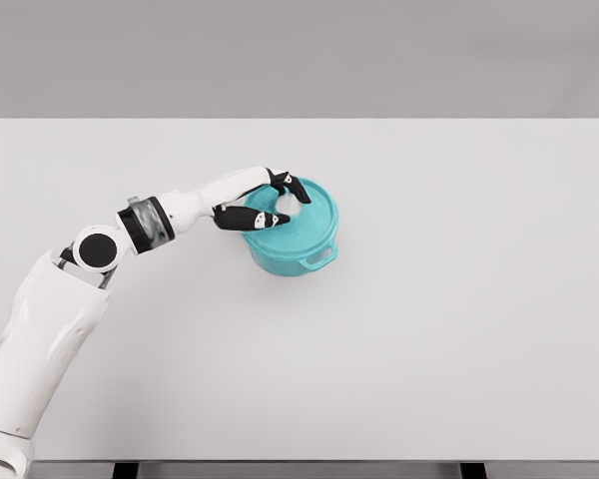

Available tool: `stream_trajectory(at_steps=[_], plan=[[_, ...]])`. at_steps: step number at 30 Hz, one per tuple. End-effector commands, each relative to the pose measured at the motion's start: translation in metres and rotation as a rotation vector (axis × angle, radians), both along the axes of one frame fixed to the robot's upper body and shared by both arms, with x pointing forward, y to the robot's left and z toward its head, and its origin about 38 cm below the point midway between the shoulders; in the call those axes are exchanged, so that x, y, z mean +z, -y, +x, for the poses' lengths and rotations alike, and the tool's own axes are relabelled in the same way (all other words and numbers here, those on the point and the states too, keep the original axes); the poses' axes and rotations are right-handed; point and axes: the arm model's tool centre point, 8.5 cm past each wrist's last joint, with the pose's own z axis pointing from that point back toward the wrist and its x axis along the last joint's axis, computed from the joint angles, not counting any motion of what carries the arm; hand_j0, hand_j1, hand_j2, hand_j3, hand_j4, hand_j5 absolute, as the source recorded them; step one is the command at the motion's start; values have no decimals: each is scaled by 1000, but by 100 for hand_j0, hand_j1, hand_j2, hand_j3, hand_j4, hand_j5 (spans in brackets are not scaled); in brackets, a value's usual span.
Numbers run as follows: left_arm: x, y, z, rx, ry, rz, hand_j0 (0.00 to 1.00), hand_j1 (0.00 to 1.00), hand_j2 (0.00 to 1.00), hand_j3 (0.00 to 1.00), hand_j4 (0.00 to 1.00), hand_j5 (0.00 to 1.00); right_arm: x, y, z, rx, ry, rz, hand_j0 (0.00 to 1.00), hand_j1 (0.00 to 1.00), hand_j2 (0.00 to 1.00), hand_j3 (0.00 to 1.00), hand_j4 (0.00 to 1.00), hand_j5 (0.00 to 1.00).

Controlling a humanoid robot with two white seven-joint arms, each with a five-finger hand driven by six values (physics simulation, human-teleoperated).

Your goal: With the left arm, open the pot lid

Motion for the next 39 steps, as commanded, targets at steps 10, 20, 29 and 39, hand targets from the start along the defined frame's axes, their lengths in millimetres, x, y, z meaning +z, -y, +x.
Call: stream_trajectory(at_steps=[10, 20, 29, 39], plan=[[12, 2, -1, -12, 31, -11, 52, 52, 52, 52, 52, 52, 0, 0, 0, 0, 0, 0, 100, 100, 100, 100, 100, 100], [22, -4, -4, -14, 60, -2, 51, 51, 51, 51, 51, 51, 0, 0, 0, 0, 0, 0, 100, 100, 100, 100, 100, 100], [22, -17, -3, 2, 61, 19, 52, 52, 52, 52, 52, 52, 0, 0, 0, 0, 0, 0, 100, 100, 100, 100, 100, 100], [21, -35, -3, 25, 52, 26, 52, 52, 52, 52, 52, 52, 0, 0, 0, 0, 0, 0, 100, 100, 100, 100, 100, 100]])
